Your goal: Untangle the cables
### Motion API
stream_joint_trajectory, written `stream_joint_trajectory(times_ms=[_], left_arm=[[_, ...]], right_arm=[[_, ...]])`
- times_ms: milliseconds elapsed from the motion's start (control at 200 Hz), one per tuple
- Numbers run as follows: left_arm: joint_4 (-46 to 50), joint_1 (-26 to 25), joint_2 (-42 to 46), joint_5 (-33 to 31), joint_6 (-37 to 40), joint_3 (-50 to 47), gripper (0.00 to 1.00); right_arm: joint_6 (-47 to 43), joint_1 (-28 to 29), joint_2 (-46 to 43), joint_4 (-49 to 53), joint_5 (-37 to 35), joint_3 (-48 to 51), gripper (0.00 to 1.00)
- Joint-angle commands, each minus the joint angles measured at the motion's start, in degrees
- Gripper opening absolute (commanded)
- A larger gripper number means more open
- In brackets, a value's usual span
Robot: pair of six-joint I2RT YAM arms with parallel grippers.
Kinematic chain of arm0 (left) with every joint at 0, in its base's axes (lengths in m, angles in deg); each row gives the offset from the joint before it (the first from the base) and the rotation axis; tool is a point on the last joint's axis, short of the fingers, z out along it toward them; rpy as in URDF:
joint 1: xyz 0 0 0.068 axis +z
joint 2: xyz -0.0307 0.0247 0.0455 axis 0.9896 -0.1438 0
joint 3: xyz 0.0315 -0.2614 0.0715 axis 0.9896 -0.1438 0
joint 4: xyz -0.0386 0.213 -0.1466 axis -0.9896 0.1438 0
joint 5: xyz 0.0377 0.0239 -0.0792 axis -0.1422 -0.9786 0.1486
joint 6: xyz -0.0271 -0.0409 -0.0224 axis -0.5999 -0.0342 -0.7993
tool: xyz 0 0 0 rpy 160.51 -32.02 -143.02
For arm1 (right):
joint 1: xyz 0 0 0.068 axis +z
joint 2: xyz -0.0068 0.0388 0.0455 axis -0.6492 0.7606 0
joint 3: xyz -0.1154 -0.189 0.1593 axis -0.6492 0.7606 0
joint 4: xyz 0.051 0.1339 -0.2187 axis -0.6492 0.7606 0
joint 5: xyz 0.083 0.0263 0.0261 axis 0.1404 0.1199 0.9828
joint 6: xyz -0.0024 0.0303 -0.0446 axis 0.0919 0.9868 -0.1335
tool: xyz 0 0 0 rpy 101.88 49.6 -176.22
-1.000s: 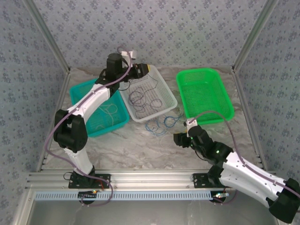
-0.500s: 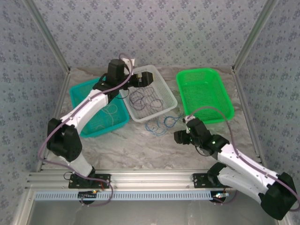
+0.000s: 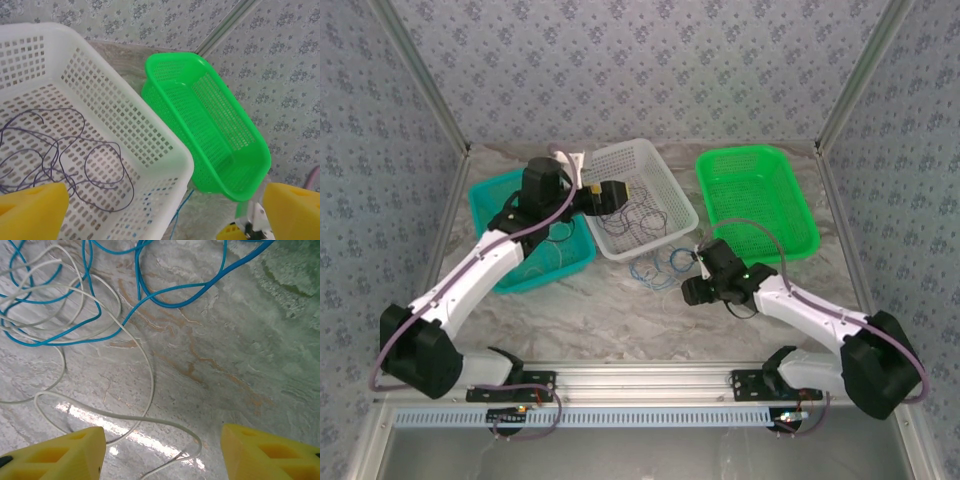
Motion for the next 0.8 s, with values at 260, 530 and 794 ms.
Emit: stream_joint_trajectory(times_ms=[260,530,794], left_arm=[[-2.9,0.1,6.0,-1.4,-1.2,-3.2,0.99],[-2.6,0.1,7.3,-1.7,-1.4,-4.0,0.99],[-1.4,0.3,8.5,-3.3,0.2,-4.8,0.99]], right_arm=[[-3.1,0.7,7.1,-0.7,1.0,-3.7,0.61],[-2.6,1.8,5.5,-1.0,-0.7,-4.0,0.22],[-3.2,3.0,-15.1,3.5,-1.1,-5.8,0.10]])
